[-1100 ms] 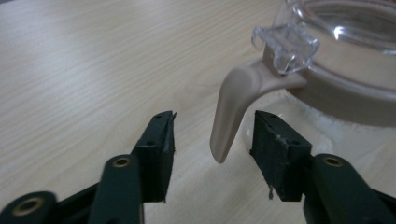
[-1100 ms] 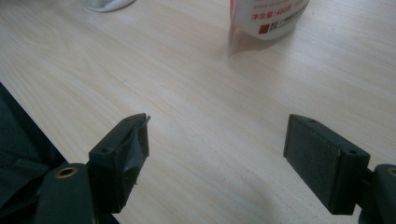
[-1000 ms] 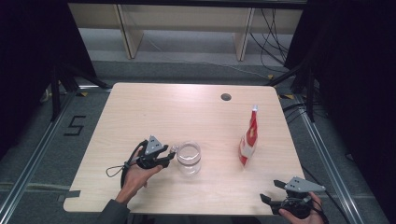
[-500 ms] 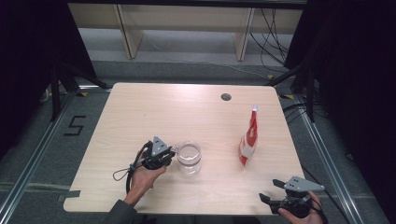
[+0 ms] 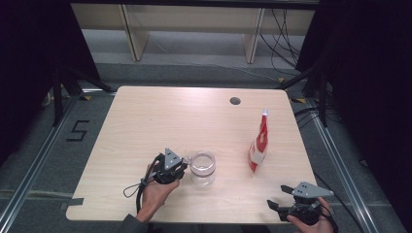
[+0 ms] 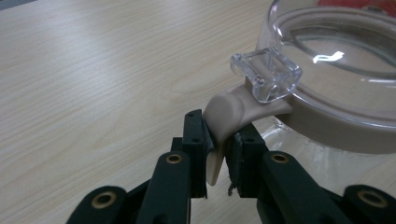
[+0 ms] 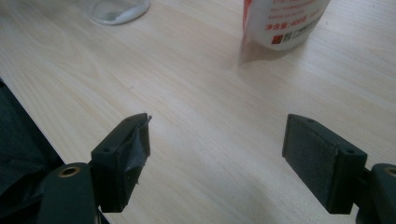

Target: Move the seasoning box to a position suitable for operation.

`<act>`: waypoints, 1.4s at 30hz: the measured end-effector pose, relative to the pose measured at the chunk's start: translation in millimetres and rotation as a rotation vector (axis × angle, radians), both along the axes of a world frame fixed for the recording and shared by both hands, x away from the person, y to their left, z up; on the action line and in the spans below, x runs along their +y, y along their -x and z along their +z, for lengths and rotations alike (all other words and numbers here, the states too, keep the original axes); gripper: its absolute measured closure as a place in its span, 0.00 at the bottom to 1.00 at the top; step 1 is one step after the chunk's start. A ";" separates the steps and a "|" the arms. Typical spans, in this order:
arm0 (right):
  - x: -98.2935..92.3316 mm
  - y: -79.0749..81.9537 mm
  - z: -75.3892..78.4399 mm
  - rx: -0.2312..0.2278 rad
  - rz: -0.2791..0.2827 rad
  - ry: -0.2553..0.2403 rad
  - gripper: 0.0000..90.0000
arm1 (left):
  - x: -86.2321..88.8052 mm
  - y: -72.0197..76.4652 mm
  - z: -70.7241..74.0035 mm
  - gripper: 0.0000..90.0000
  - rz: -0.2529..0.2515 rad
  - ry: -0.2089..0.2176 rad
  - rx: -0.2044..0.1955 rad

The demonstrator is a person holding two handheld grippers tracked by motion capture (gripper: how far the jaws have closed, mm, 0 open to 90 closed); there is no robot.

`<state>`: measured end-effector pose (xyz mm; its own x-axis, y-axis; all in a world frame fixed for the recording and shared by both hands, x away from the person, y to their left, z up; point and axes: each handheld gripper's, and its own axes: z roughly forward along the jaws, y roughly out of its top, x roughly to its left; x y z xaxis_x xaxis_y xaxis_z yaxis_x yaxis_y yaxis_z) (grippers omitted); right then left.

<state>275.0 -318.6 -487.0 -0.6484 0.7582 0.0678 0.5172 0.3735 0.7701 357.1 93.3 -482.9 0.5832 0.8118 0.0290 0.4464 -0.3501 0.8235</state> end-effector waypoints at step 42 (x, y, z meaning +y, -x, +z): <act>4.3 -2.5 -2.2 0.018 0.021 -0.002 0.27 | -9.7 22.8 2.6 0.85 -0.060 0.049 0.026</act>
<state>277.4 -314.3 -489.1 -0.6632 0.7441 0.0808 0.5226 0.3830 0.7617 334.4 83.6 -480.3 0.6306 0.7757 -0.0259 0.4478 -0.3364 0.8284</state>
